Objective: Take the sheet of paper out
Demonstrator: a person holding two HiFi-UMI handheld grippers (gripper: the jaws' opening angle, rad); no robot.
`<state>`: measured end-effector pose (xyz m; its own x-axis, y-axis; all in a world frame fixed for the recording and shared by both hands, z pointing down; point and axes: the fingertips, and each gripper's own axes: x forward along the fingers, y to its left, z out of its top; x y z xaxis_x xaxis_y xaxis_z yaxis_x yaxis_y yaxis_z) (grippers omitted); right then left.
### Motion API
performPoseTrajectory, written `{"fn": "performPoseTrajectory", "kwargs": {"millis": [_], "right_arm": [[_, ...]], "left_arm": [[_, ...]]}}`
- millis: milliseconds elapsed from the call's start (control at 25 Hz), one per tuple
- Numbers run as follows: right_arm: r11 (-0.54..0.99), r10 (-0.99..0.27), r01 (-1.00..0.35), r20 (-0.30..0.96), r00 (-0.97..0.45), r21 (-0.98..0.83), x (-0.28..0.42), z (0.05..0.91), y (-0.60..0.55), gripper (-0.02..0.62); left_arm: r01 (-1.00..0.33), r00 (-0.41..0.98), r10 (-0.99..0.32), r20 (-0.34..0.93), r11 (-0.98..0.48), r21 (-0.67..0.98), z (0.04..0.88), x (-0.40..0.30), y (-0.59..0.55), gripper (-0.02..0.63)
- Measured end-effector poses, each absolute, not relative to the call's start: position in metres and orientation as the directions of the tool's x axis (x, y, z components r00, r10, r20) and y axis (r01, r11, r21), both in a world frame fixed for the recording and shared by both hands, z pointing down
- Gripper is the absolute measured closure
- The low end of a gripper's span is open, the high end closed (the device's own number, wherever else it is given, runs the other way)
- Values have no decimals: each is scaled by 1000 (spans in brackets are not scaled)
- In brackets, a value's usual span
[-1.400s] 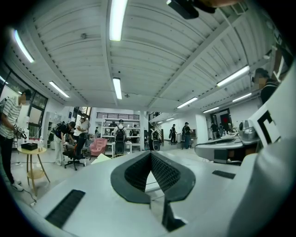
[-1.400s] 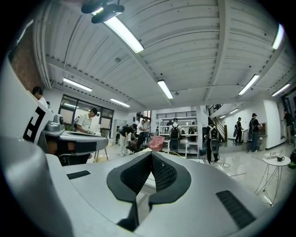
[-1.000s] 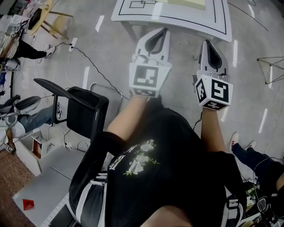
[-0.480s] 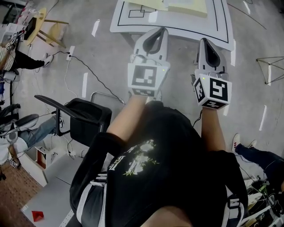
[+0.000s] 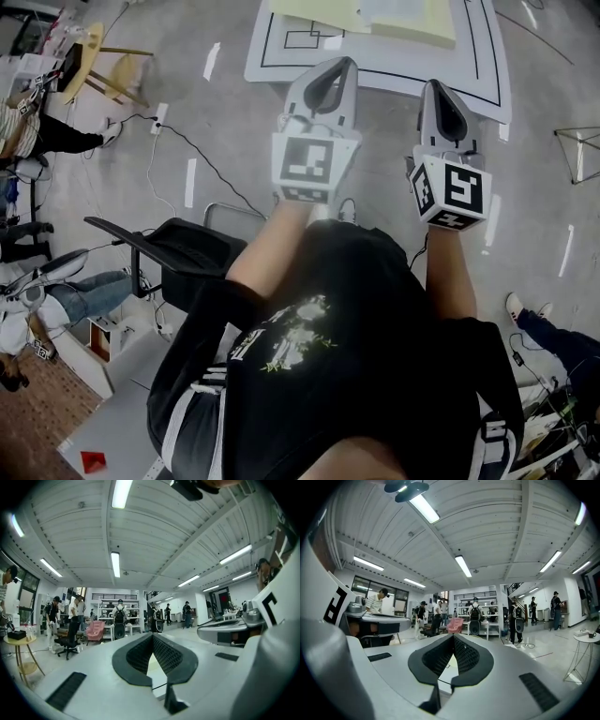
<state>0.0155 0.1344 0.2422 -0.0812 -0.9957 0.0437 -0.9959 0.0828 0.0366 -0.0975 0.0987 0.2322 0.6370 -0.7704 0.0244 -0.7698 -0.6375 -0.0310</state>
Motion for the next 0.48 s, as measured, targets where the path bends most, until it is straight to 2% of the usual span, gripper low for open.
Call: {"fn": "performPoseTrajectory", "kwargs": {"millis": [480], "right_arm": [[44,-998,-998,46,-41,49,18,242,124,597]], "left_arm": [[-735,678,-735,29,-678,-14,238,-88,87,617]]}}
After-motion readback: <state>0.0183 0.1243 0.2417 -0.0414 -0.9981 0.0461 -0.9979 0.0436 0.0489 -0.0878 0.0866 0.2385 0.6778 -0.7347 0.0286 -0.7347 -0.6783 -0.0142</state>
